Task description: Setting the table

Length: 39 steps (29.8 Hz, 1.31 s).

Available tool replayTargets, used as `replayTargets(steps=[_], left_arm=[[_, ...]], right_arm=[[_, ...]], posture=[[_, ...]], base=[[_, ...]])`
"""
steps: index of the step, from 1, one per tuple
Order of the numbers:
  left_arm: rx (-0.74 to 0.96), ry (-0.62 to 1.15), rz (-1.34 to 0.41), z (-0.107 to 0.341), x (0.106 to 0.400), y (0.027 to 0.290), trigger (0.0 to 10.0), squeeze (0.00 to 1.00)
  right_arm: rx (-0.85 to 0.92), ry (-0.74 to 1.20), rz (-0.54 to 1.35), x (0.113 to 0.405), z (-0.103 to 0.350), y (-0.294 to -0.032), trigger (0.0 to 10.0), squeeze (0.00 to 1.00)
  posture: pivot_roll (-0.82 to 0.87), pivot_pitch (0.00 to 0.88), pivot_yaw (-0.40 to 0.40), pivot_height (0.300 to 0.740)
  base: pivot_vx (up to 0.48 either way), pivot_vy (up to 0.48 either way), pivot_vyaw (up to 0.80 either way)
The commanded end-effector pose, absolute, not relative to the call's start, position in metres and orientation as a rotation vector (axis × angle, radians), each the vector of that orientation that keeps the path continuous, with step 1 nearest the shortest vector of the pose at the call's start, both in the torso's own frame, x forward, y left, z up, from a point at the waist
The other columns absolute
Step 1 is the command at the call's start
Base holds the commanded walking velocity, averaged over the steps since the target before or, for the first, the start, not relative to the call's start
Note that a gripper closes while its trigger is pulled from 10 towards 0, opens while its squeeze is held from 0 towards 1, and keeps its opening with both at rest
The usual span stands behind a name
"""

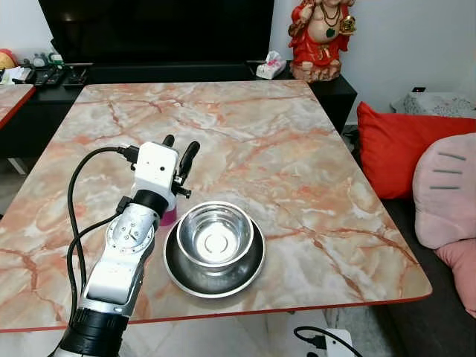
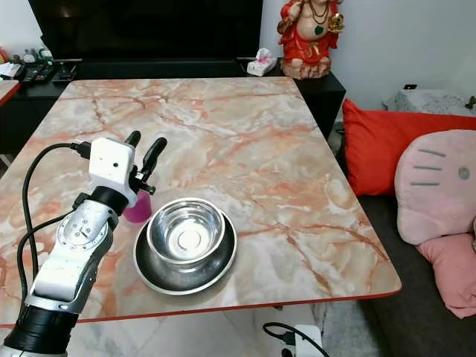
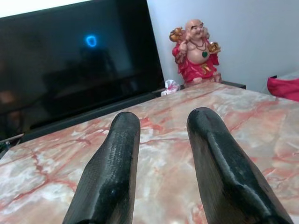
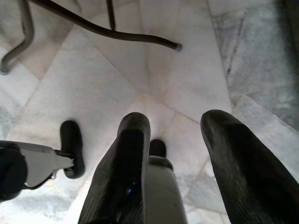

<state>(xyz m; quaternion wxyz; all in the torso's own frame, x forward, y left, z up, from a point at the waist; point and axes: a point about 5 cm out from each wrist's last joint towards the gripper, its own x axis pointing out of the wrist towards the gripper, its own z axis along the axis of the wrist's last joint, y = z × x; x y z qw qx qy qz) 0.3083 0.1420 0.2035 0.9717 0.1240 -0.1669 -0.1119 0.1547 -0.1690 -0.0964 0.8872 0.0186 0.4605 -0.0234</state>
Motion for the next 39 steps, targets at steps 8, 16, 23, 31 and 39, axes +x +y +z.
replayTargets(steps=[8, 16, 23, 31, 39], left_arm=[[0.228, -0.404, -0.165, 0.209, 0.313, 0.145, 10.0, 0.00], [0.173, -0.460, -0.078, 0.218, 0.312, 0.151, 10.0, 0.00], [0.169, -0.466, -0.072, 0.216, 0.309, 0.149, 10.0, 0.00], [0.163, -0.475, -0.067, 0.220, 0.309, 0.149, 10.0, 0.00], [0.155, -0.480, -0.070, 0.222, 0.310, 0.147, 10.0, 0.00]], right_arm=[[0.044, 0.938, -0.055, 0.161, -0.094, -0.167, 10.0, 0.00], [0.048, 0.936, -0.066, 0.159, -0.094, -0.170, 10.0, 0.00], [0.046, 0.946, -0.050, 0.155, -0.096, -0.167, 10.0, 0.00], [0.033, 0.942, -0.053, 0.158, -0.095, -0.169, 10.0, 0.00], [0.021, 0.938, -0.031, 0.159, -0.095, -0.165, 10.0, 0.00]], posture=[[0.12, 0.000, 0.011, 0.740], [0.12, 0.000, -0.004, 0.740], [0.12, 0.009, -0.018, 0.740], [0.12, 0.016, -0.019, 0.740], [0.12, 0.012, -0.016, 0.740]], base=[[0.000, 0.000, 0.00], [0.000, 0.000, 0.00], [0.000, 0.000, 0.00], [0.000, 0.030, 0.00], [0.000, 0.318, 0.00]])
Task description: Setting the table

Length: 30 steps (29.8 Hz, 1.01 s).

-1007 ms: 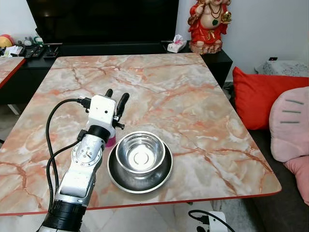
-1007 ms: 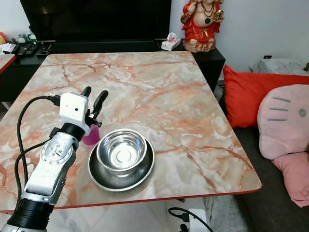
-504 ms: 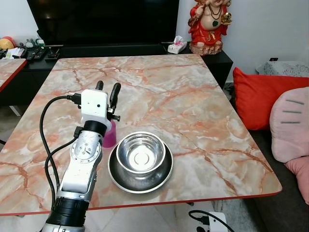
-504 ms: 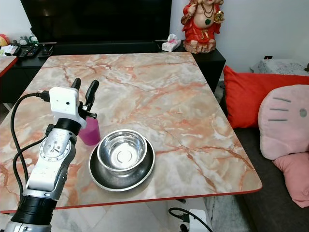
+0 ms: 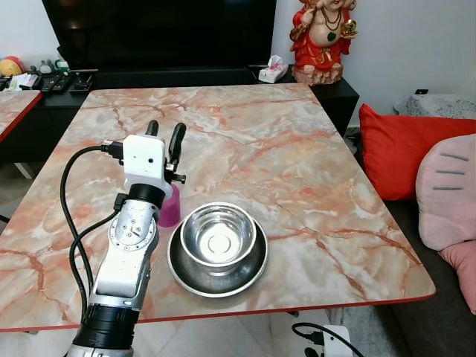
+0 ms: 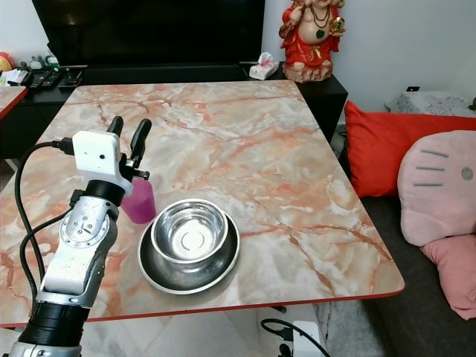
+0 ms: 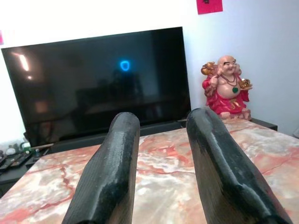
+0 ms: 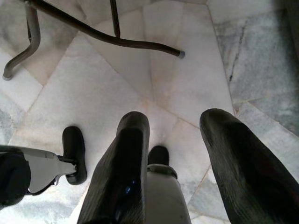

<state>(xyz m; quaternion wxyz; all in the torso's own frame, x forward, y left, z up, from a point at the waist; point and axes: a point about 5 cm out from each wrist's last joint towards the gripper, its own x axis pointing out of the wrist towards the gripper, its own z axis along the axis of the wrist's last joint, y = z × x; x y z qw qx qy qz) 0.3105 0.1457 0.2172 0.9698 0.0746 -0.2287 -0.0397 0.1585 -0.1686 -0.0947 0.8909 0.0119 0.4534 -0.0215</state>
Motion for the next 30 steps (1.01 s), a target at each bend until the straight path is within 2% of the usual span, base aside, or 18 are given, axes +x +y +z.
replayTargets(steps=[1, 7, 30], left_arm=[[0.153, -0.480, -0.070, 0.2221, 0.3098, 0.1469, 10.0, 0.00], [0.151, -0.483, -0.071, 0.2233, 0.3105, 0.1454, 10.0, 0.00], [0.143, -0.485, -0.058, 0.2268, 0.3135, 0.1445, 10.0, 0.00]], right_arm=[[0.012, 0.932, -0.023, 0.1599, -0.0941, -0.1645, 10.0, 0.00], [0.018, 0.934, -0.025, 0.1600, -0.0943, -0.1628, 10.0, 0.00], [0.030, 0.935, -0.008, 0.1632, -0.0934, -0.1590, 10.0, 0.00]], posture=[[0.12, 0.010, -0.015, 0.740], [0.13, 0.000, -0.013, 0.740], [0.14, 0.003, -0.014, 0.740]], base=[[0.000, 0.480, 0.00], [0.000, 0.480, 0.76], [0.000, 0.480, 0.00]])
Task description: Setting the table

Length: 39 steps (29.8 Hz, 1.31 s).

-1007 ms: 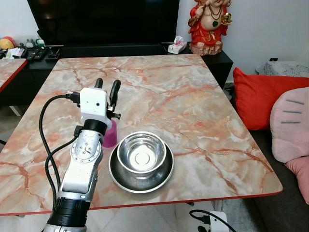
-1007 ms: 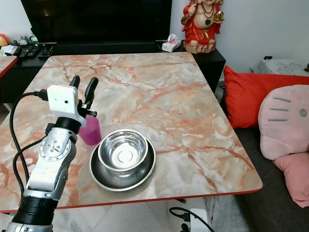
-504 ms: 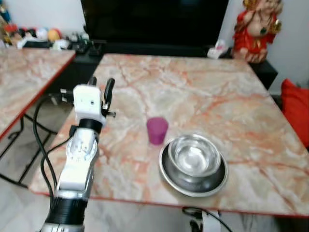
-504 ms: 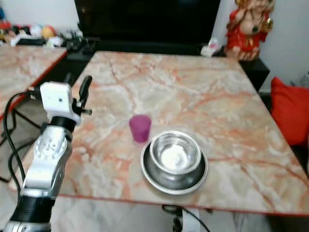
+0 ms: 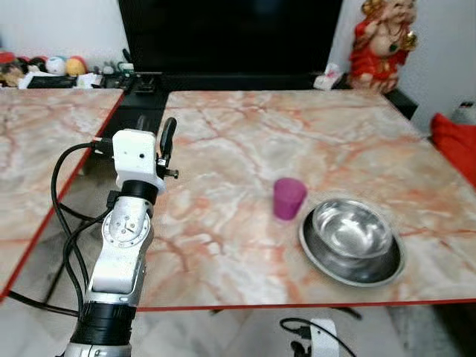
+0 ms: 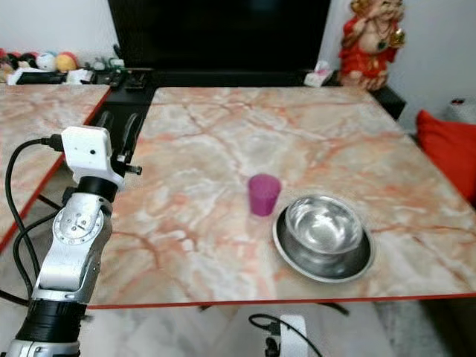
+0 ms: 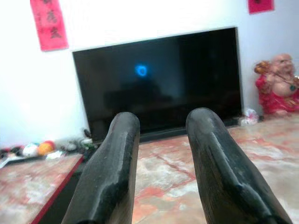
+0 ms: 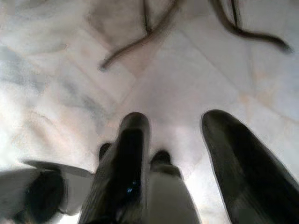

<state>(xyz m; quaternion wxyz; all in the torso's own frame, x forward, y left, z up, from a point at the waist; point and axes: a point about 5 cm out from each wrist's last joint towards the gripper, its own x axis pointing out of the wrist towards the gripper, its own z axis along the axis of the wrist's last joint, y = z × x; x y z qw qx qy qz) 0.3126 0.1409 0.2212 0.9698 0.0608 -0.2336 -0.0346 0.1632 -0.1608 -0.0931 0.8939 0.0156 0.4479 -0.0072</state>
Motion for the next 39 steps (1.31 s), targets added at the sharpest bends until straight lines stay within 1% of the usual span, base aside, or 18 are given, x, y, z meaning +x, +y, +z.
replayTargets(steps=[1, 10, 15, 26, 31, 39], left_arm=[[0.143, -0.487, -0.055, 0.227, 0.314, 0.145, 10.0, 0.00], [0.137, -0.477, -0.045, 0.224, 0.312, 0.146, 10.0, 0.00], [0.137, -0.475, -0.039, 0.225, 0.312, 0.146, 10.0, 0.00], [0.139, -0.476, -0.035, 0.225, 0.311, 0.147, 10.0, 0.00], [0.139, -0.475, -0.034, 0.225, 0.311, 0.147, 10.0, 0.00], [0.143, -0.475, -0.031, 0.225, 0.311, 0.148, 10.0, 0.00]], right_arm=[[0.028, 0.935, -0.005, 0.163, -0.093, -0.159, 10.0, 0.00], [0.027, 0.947, -0.006, 0.157, -0.096, -0.158, 10.0, 0.00], [0.019, 0.965, -0.012, 0.148, -0.099, -0.160, 10.0, 0.00], [0.020, 0.978, -0.017, 0.143, -0.101, -0.160, 10.0, 0.00], [0.021, 0.982, -0.016, 0.141, -0.102, -0.159, 10.0, 0.00], [0.014, 0.971, -0.018, 0.150, -0.098, -0.164, 10.0, 0.00]], posture=[[0.15, 0.005, -0.016, 0.740], [0.15, 0.016, -0.019, 0.740], [0.14, 0.028, -0.023, 0.740], [0.14, 0.037, -0.025, 0.740], [0.14, 0.036, -0.026, 0.740], [0.14, 0.037, -0.027, 0.740]], base=[[0.000, 0.480, 0.47], [0.000, 0.480, 0.76], [0.000, 0.480, 0.67], [0.000, 0.480, 0.78], [0.000, 0.480, 0.20], [0.000, 0.480, 0.00]])
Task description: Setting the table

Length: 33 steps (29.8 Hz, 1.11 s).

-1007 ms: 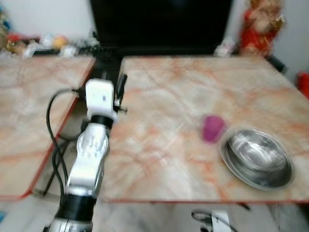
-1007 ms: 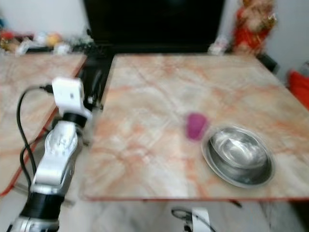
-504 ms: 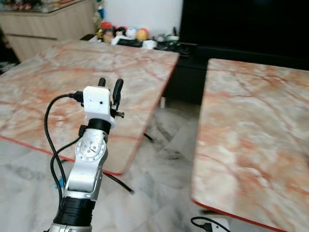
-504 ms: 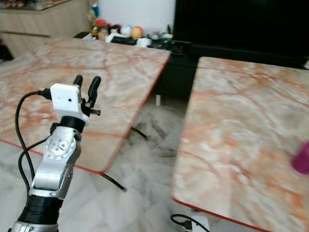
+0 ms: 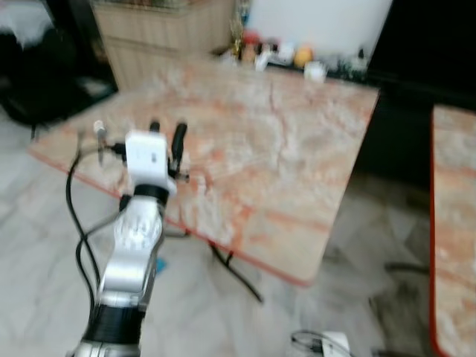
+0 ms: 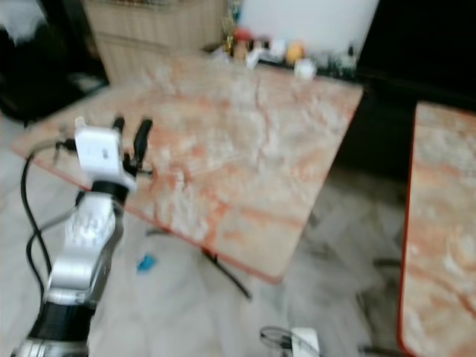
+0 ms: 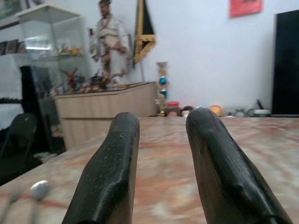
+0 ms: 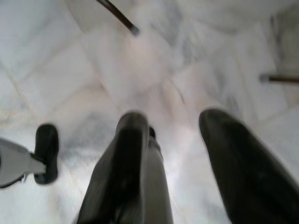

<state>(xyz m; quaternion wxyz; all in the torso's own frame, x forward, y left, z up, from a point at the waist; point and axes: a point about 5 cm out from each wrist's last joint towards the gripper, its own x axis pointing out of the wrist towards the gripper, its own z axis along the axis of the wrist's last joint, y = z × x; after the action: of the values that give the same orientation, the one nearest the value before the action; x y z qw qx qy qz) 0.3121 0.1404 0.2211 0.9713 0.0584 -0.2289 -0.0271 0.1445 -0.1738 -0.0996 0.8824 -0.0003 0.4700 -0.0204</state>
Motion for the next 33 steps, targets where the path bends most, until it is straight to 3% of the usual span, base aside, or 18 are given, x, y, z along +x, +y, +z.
replayTargets(steps=[1, 26, 33], left_arm=[[0.143, -0.475, -0.031, 0.225, 0.311, 0.148, 10.0, 0.00], [0.150, -0.458, -0.019, 0.221, 0.311, 0.153, 10.0, 0.00], [0.196, -0.417, 0.022, 0.207, 0.312, 0.171, 10.0, 0.00]], right_arm=[[0.014, 0.971, -0.018, 0.150, -0.098, -0.164, 10.0, 0.00], [0.034, 0.954, -0.025, 0.158, -0.096, -0.155, 10.0, 0.00], [0.034, 0.946, -0.020, 0.161, -0.095, -0.150, 10.0, 0.00]], posture=[[0.14, 0.037, -0.027, 0.740], [0.15, 0.043, -0.028, 0.740], [0.15, 0.041, -0.026, 0.740]], base=[[0.000, 0.480, 0.00], [0.000, 0.480, 0.00], [0.000, 0.343, 0.00]])
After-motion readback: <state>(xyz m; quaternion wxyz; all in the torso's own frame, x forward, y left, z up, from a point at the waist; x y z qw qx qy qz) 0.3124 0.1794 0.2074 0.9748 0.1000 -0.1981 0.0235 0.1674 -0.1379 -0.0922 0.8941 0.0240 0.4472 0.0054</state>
